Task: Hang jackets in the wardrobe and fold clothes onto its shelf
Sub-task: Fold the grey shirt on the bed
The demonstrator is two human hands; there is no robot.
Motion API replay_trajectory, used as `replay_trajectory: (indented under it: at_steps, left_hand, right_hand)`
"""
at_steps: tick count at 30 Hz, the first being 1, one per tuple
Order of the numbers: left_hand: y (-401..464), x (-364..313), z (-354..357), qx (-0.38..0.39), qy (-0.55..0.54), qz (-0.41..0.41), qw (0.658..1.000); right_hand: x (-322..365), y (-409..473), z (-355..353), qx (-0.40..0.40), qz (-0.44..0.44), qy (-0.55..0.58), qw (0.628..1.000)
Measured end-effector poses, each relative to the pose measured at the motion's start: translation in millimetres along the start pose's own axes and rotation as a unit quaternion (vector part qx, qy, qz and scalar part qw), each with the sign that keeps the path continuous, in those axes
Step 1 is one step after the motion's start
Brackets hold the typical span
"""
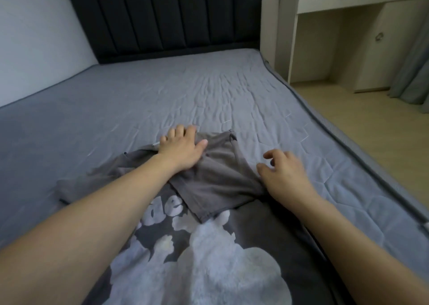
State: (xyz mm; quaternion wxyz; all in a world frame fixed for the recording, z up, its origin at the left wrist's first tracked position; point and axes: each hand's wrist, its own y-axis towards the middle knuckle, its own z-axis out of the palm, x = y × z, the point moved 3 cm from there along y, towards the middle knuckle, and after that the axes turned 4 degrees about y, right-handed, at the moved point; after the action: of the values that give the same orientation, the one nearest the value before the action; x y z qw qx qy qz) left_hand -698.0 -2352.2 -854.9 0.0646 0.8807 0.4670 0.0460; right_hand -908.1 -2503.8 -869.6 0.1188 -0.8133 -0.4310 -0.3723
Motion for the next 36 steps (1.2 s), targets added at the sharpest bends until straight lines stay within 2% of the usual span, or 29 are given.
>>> replay_trajectory:
  at_steps: [2, 4, 6, 8, 12, 13, 15, 17, 20, 24, 27, 30, 33, 35, 36]
  left_hand:
    - [-16, -11, 24, 0.034, -0.054, 0.028, 0.998]
    - [-34, -15, 47, 0.078, -0.041, 0.061, 0.994]
    - [-37, -13, 57, 0.106, -0.039, 0.047, 0.992]
    - [-29, -18, 54, 0.110, -0.067, 0.041, 0.991]
    - [-8, -55, 32, 0.060, -0.098, 0.159, 0.981]
    - [-1, -62, 28, 0.051, -0.096, 0.167, 0.980]
    - [17, -71, 20, 0.048, -0.130, 0.121, 0.983]
    - [37, -74, 18, 0.068, -0.172, 0.029, 0.982]
    - [58, -85, 18, 0.102, -0.192, -0.018, 0.976]
    - [72, -89, 28, 0.033, -0.259, -0.079, 0.962]
    - [60, -86, 52, 0.015, -0.166, -0.090, 0.982]
    - [35, -88, 49, -0.023, -0.077, -0.065, 0.995]
    - [-8, -67, 40, 0.008, -0.035, 0.020, 0.999]
    - [-46, -32, 41, 0.042, 0.037, 0.089, 0.994]
    - [-61, -9, 39, 0.060, 0.064, 0.095, 0.992]
  right_hand:
    - [-6, 1, 12, 0.087, 0.040, -0.055, 0.994]
    - [-9, -3, 18, 0.095, 0.038, -0.087, 0.991]
    - [-6, -7, 18, 0.090, 0.018, -0.110, 0.990]
    - [-2, -7, 18, 0.117, -0.007, -0.166, 0.979]
    - [3, -1, 15, 0.192, 0.010, -0.244, 0.951]
    - [3, 0, 17, 0.212, 0.016, -0.251, 0.944]
    - [3, 0, 22, 0.230, 0.024, -0.259, 0.938]
    - [-3, -1, 27, 0.232, 0.021, -0.254, 0.939]
    - [-16, 1, 23, 0.239, 0.047, -0.185, 0.952]
    - [-23, 7, 15, 0.276, 0.087, -0.094, 0.953]
    - [-23, 7, 18, 0.263, 0.092, -0.071, 0.958]
    - [-22, 1, 22, 0.219, 0.066, -0.134, 0.964]
    - [-15, -7, 26, 0.155, 0.036, -0.190, 0.969]
    - [-3, -12, 33, 0.124, -0.035, -0.271, 0.954]
    - [5, -12, 38, 0.125, -0.081, -0.303, 0.941]
